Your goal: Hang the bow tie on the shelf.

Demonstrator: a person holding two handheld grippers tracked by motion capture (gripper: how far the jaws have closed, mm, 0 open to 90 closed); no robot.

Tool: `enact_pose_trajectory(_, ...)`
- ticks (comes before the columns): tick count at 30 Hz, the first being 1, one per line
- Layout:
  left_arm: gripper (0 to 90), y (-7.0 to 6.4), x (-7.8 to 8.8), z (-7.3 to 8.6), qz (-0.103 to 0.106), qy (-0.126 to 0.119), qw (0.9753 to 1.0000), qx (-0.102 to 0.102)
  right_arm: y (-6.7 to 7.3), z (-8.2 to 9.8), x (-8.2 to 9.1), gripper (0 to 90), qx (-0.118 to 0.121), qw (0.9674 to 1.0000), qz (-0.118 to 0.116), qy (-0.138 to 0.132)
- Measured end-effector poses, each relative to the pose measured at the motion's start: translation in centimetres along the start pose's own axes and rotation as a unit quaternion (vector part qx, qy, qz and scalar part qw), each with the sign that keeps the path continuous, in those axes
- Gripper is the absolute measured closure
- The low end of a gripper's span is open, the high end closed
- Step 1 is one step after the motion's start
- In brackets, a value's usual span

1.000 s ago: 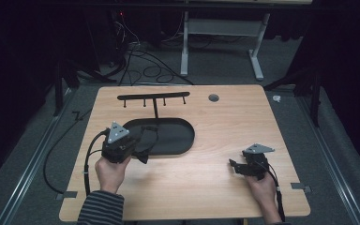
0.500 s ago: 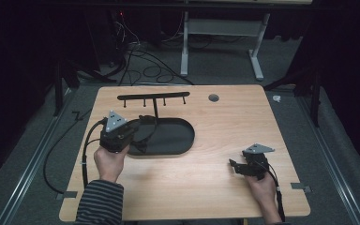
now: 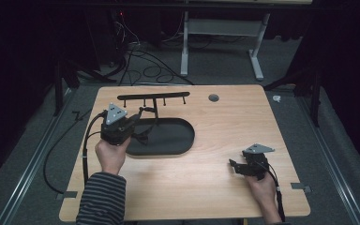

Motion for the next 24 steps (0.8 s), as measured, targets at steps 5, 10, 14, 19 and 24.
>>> enact_pose_trajectory(5,87.9,0.2,-0.2,-0.7,-0.007,-0.005,1.0,0.001,0.0,0.0,0.0,31.3,0.0,1.0,0.0,0.0)
enact_pose_trajectory(10,87.9,0.6,-0.6,-1.0,-0.013,-0.007,0.9999,0.009,0.0,0.0,0.0,31.3,0.0,1.0,0.0,0.0)
enact_pose_trajectory(14,87.9,1.2,-1.3,-1.1,-0.023,-0.003,0.9996,0.014,0.0,0.0,0.0,31.3,-0.001,1.0,-0.001,0.0)
enact_pose_trajectory(19,87.8,1.6,-2.0,-1.2,-0.031,-0.001,0.9993,0.021,0.0,0.0,0.0,31.2,-0.001,1.0,-0.001,0.0)
enact_pose_trajectory(24,87.8,2.1,-2.6,-1.3,-0.039,0.001,0.9988,0.029,0.0,0.0,0.0,31.2,-0.001,1.0,-0.001,0.0)
Point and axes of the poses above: each handheld gripper's, and its own axes: x roughly backward along the jaws, z roughly out of its underside, y roughly to its left, the point moved 8 cm from there along -x, roughly forward along the jaws, and after that the axes turned 13 degrees about x, right-handed, at the moved point
